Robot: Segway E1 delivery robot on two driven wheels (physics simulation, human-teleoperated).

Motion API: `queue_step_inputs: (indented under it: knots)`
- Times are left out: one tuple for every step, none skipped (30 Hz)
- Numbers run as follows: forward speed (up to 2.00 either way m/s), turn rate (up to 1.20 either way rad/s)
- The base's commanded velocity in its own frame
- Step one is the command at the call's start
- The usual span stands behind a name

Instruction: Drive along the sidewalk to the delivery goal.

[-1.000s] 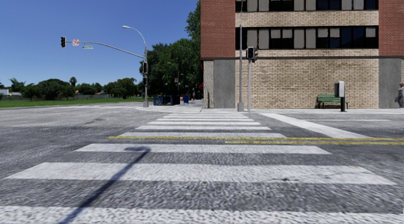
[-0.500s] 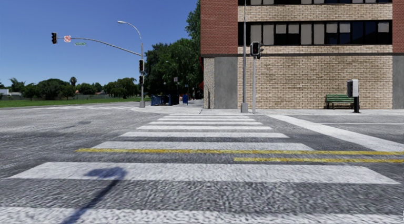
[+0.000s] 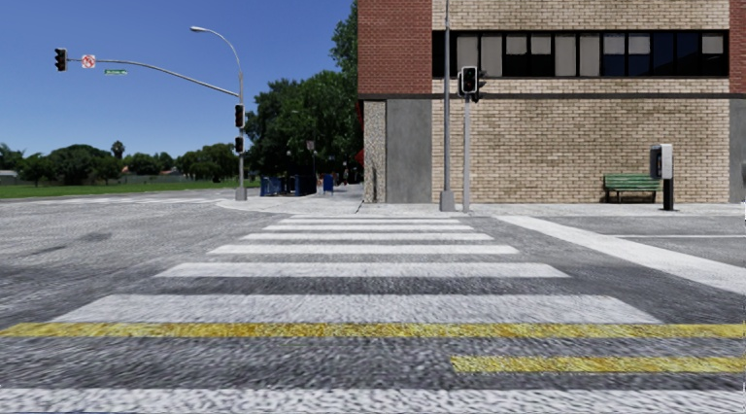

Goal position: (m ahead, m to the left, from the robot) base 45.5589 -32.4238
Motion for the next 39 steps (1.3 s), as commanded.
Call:
queue_step_inputs:
  knots:
    - [2.0,-0.29]
    - [2.0,-0.11]
    - [2.0,0.0]
    - [2.0,0.0]
    - [2.0,0.0]
    - [2.0,0.0]
    - [2.0,0.0]
    - [2.0,0.0]
    - [2.0,0.0]
    - [2.0,0.0]
    - [2.0,0.0]
    - [2.0,0.0]
    - [2.0,0.0]
    - [2.0,0.0]
    - [2.0,0.0]
    - [2.0,0.0]
    - [2.0,0.0]
    - [2.0,0.0]
    - [2.0,0.0]
    - [2.0,0.0]
    - [2.0,0.0]
    - [2.0,0.0]
    - [2.0,-0.08]
    - [2.0,-0.2]
    - [2.0,-0.23]
    - [2.0,-0.23]
    - [2.0,-0.23]
    - [2.0,-0.24]
    - [2.0,-0.23]
    - [2.0,-0.23]
    - [2.0,-0.2]
    - [2.0,-0.12]
    - [2.0,-0.01]
    - [2.0,-0.01]
    - [2.0,0.0]
    - [2.0,0.0]
    - [2.0,0.0]
    - [2.0,0.0]
    - [2.0,0.0]
